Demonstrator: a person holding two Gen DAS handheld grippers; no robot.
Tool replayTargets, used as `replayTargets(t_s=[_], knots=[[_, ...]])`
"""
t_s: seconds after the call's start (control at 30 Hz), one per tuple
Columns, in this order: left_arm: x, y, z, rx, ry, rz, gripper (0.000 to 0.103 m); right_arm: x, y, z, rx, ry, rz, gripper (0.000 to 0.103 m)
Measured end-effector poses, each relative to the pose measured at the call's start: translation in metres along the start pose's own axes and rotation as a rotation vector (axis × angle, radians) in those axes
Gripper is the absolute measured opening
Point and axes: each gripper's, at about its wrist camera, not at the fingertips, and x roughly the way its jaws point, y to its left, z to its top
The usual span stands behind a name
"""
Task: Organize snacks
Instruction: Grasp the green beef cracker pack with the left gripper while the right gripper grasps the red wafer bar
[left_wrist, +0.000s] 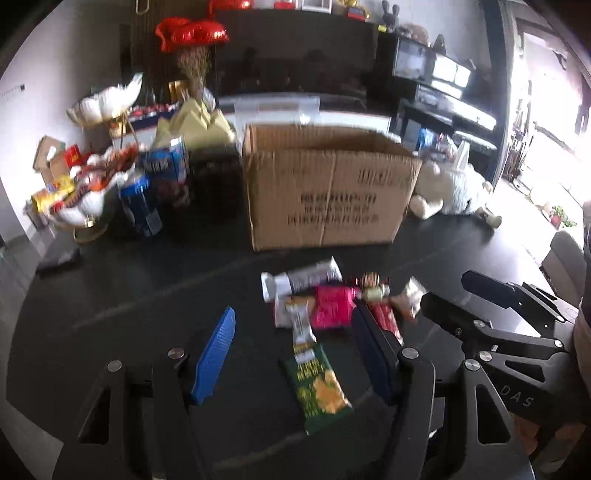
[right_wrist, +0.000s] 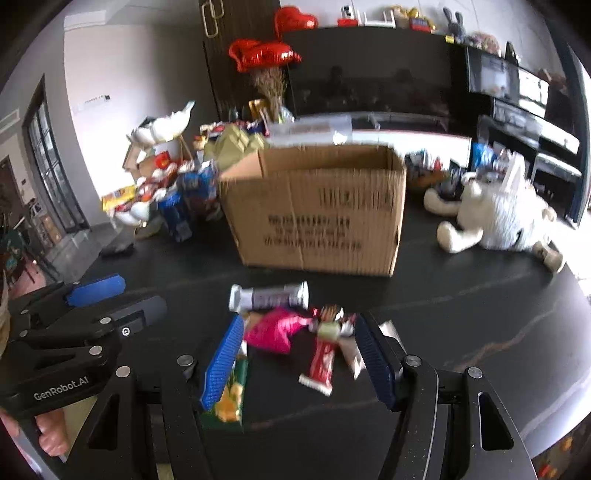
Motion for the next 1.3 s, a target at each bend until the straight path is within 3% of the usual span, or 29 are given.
replayTargets(t_s=[0.27,0.47,0.83,1.03,1.2,1.3], knots=[[0.033,0.0,-0.03,-0.065,0.128,-0.048,0.063,0.023,-0.008,-0.026,0.044,0.08,0.026,0.058],[0.055,-0.004,-0.04,-0.082,0.179,-0.057,0.061,0.045,-0.017,-0.037,0.09,0.138,0.052,0.051],[0.091,-0.007,-0.049,-0.124,0.251,-0.032,0.057,0.078,-0.025,-0.044,0.126,0.191,0.049,0.046],[0.103,-0.008,-0.051,-0.122,0.264,-0.01,0.056,0.09,-0.026,-0.042,0.125,0.204,0.039,0.045],[0.105,-0.007,-0.05,-0.108,0.25,0.015,0.049,0.097,-0.025,-0.041,0.098,0.208,0.013,0.04],[0.105,-0.006,-0.05,-0.108,0.249,0.011,0.046,0.101,-0.023,-0.041,0.082,0.214,0.007,0.032]])
